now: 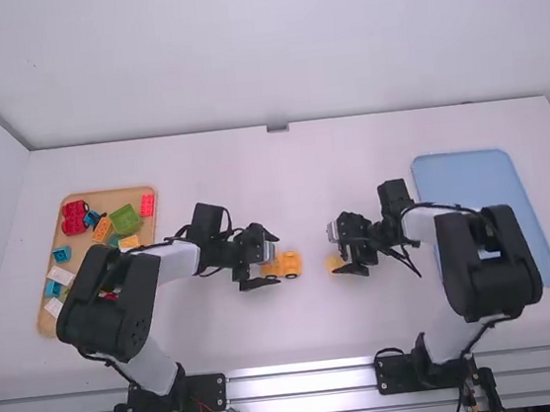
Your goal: Assemble lego blocks to make yellow taxi
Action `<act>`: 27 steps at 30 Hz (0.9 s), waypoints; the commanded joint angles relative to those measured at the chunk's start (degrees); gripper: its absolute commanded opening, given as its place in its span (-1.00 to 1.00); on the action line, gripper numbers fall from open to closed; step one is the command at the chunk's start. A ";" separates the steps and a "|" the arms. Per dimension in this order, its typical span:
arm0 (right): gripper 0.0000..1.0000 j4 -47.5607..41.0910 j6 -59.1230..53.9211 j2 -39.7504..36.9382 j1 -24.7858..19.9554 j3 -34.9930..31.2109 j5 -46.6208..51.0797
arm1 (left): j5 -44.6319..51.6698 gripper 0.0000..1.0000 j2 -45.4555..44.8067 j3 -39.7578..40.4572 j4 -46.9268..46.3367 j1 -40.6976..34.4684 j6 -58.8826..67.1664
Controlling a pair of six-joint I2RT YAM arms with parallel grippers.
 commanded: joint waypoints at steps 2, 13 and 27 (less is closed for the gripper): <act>0.98 -3.39 -4.11 4.33 -0.37 2.45 -0.87 | 1.88 0.98 0.46 0.96 -0.42 0.55 0.85; 0.63 -13.42 -13.46 12.00 -1.14 8.94 -1.88 | 1.03 0.97 0.46 0.96 -1.11 0.52 0.79; -0.06 -14.43 -13.46 14.10 -1.14 9.79 -0.79 | 0.35 0.98 0.46 0.96 -1.55 0.52 0.83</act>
